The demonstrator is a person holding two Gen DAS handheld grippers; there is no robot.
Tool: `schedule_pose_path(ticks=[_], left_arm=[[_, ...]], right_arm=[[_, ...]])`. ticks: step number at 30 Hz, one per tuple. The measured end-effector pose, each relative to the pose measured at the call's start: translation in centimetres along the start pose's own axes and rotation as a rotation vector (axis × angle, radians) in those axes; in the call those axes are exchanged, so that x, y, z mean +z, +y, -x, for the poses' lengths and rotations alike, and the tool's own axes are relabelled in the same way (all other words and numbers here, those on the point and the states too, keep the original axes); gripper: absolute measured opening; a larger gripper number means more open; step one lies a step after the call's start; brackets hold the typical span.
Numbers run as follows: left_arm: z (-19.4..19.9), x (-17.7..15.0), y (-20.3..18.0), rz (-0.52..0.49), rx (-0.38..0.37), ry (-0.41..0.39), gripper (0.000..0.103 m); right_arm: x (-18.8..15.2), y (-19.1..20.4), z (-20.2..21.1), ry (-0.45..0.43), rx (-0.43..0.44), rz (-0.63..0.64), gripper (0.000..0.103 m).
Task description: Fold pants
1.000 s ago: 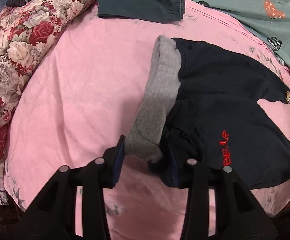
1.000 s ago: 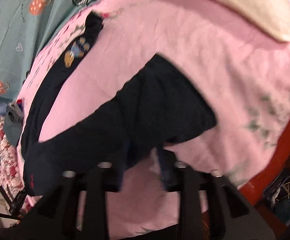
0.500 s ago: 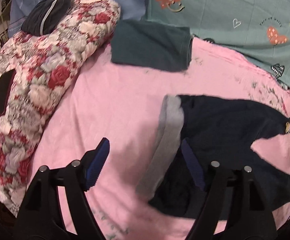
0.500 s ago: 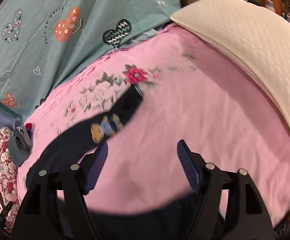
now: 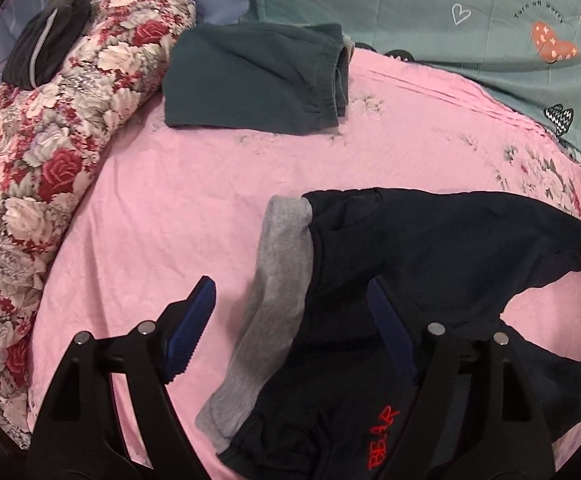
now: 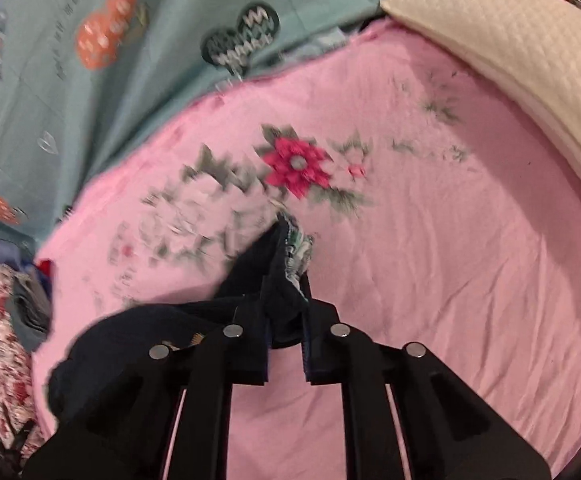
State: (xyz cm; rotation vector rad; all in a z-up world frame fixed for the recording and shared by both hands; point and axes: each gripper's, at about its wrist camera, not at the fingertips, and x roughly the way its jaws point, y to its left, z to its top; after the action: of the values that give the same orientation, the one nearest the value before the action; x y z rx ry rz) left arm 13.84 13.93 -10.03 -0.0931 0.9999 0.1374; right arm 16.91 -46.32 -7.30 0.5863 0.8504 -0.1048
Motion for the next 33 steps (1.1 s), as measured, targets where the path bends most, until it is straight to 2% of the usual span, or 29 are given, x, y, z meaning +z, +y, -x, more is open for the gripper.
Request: schedule_pose_path(ticks=[3,5,8,9,10,12,13,14,15,18,24,26,27,28,30,33], left_arm=[[-1.3,0.6,-0.8,-0.006,-0.02,0.006,0.08],[-2.2,1.1,-1.6,-0.019,-0.031,0.007,0.08],[-3.6,1.6,-2.6,-0.034,-0.03,0.011,0.08],[-3.9,1.8,-2.8,-0.034,-0.025,0.013,0.08],[-4.3,1.9,-3.0,-0.032,-0.016,0.016,0.08],[-4.9,2.0,-3.2,-0.023,-0.011,0.024,0.08],[-5.2,2.1,-3.4,-0.019,-0.008,0.031,0.08],[-5.5,2.1,-3.4,-0.021,-0.002,0.036,0.08],[-5.7,2.1,-3.5,-0.028,0.005,0.036,0.08],[-6.5,2.0,-3.6,-0.053,0.03,0.042,0.082],[-8.7,2.0,-3.0,-0.023,0.064,0.09,0.084],[-8.8,1.9,-3.4,-0.033,0.088,0.087,0.084],[-8.8,1.9,-3.6,-0.04,0.103,0.087,0.084],[-8.8,1.9,-3.7,-0.043,0.111,0.089,0.084],[-8.7,2.0,-3.9,-0.047,0.125,0.091,0.085],[-8.6,2.1,-4.1,-0.056,0.143,0.094,0.085]], right_arm=[[0.5,1.7,5.7,-0.068,0.073,-0.028,0.011],[1.3,2.8,8.0,-0.107,0.065,-0.05,0.011],[3.0,2.0,7.5,-0.118,0.019,-0.204,0.011],[3.9,1.2,5.8,-0.113,0.045,-0.299,0.012],[4.5,1.0,4.4,-0.111,0.054,-0.327,0.018],[6.2,1.3,0.8,-0.114,0.012,-0.272,0.041],[6.9,1.5,-0.5,-0.114,-0.034,-0.209,0.062],[7.6,1.5,-1.6,-0.111,-0.1,-0.14,0.062],[7.7,1.1,-2.2,-0.104,-0.116,-0.11,0.062],[7.5,-1.3,-4.1,-0.004,-0.089,-0.057,0.062],[5.1,-4.6,-9.9,0.188,-0.192,0.113,0.063],[4.3,-4.9,-11.8,0.237,-0.155,0.133,0.062],[3.8,-5.1,-12.7,0.266,-0.095,0.106,0.062],[3.5,-5.1,-13.2,0.279,-0.063,0.085,0.062],[3.1,-4.9,-13.5,0.256,-0.076,0.072,0.062],[2.8,-4.0,-13.2,0.239,-0.142,0.16,0.054]])
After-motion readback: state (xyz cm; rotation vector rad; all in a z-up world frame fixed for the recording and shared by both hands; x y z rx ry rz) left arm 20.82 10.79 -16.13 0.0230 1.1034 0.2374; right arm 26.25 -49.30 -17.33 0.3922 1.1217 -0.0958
